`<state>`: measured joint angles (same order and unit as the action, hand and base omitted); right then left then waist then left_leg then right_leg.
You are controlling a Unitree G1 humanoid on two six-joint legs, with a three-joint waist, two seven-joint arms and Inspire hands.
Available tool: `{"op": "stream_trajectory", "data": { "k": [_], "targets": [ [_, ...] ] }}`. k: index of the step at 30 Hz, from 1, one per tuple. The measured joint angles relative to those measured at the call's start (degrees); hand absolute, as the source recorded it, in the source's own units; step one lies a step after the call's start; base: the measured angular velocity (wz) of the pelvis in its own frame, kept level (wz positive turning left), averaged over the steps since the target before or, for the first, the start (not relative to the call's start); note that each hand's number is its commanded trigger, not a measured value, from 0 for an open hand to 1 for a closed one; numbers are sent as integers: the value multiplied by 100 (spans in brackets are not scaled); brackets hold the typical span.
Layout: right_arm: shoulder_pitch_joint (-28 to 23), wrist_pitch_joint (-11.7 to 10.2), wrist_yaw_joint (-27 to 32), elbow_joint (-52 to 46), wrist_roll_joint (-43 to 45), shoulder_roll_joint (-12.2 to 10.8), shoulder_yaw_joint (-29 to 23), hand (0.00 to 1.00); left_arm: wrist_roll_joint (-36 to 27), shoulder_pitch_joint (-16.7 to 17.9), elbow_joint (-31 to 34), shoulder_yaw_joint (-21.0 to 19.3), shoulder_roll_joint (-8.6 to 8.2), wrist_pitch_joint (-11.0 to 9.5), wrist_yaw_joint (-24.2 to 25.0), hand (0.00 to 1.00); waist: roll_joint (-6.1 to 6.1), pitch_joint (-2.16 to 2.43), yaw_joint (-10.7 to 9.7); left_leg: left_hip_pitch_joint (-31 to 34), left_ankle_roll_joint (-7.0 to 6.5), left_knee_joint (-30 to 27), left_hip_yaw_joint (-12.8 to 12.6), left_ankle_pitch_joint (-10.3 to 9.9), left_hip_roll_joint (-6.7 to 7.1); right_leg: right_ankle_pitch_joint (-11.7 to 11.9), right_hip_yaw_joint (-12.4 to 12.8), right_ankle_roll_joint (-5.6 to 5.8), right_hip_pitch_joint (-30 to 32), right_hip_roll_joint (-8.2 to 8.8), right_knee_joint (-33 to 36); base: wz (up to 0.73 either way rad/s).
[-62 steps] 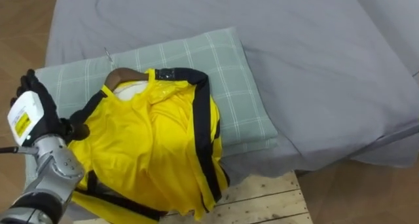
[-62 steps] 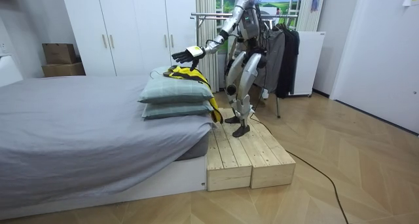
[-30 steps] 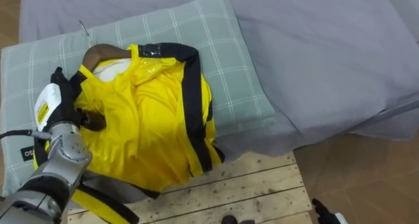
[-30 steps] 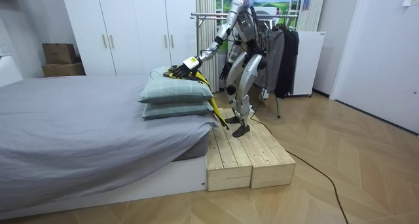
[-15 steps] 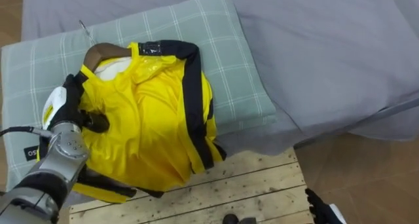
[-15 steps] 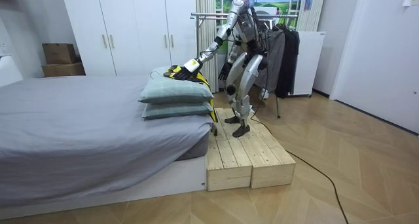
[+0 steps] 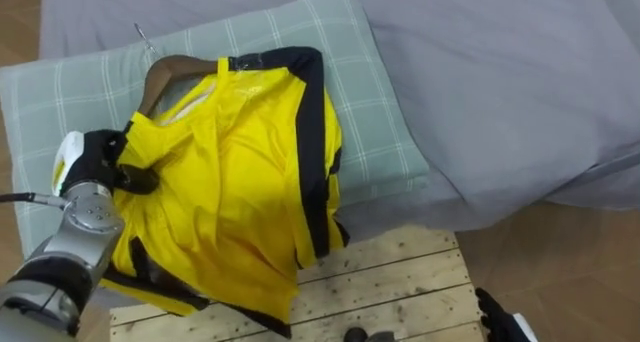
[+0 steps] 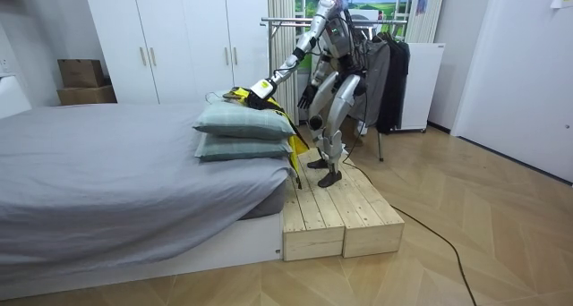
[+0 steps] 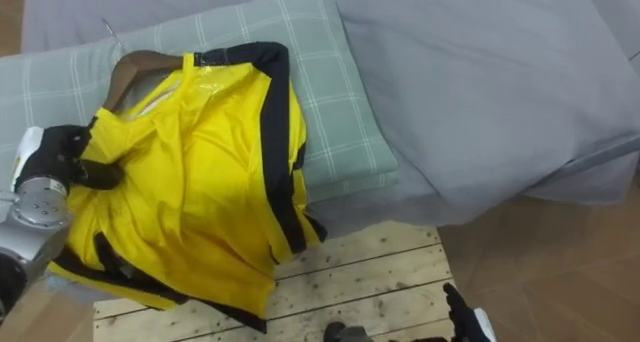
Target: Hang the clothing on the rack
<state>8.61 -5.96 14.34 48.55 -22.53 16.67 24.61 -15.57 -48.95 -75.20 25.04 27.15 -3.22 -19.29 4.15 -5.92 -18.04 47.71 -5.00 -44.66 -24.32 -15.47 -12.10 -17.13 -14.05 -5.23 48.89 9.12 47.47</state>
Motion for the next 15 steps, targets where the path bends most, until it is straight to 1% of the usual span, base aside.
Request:
{"op": "stream_trajectory", "data": {
  "k": [1, 5, 12, 15],
  "targets": [
    [-2, 1, 2, -5, -8, 8, 1, 0, -7, -1, 0, 2, 0, 39, 23, 100, 2, 0, -5, -3, 0, 7, 1, 0, 2, -1, -3, 1, -6, 0, -8, 0],
    [-30, 27, 14, -6, -171, 44, 1, 0, -69, -1, 0, 4, 15, 43, 117, 100, 4, 0, -8, -4, 0, 9, 1, 0, 4, -3, -2, 6, -10, -1, -9, 0],
    [-116, 43, 56, -3, -215, 69, 1, 0, -170, 2, -3, 2, 20, 75, 219, 100, 10, 3, -5, -68, 0, 38, 2, 0, 6, -3, -8, 9, -73, -11, -45, 0],
    [-203, 44, 56, -1, -215, 73, 1, 0, -169, 36, -12, 7, -12, 79, 262, 100, 9, 3, -5, -213, 0, 107, -1, 0, 42, -9, 0, 21, -207, -1, -91, 0]
  ]
}}
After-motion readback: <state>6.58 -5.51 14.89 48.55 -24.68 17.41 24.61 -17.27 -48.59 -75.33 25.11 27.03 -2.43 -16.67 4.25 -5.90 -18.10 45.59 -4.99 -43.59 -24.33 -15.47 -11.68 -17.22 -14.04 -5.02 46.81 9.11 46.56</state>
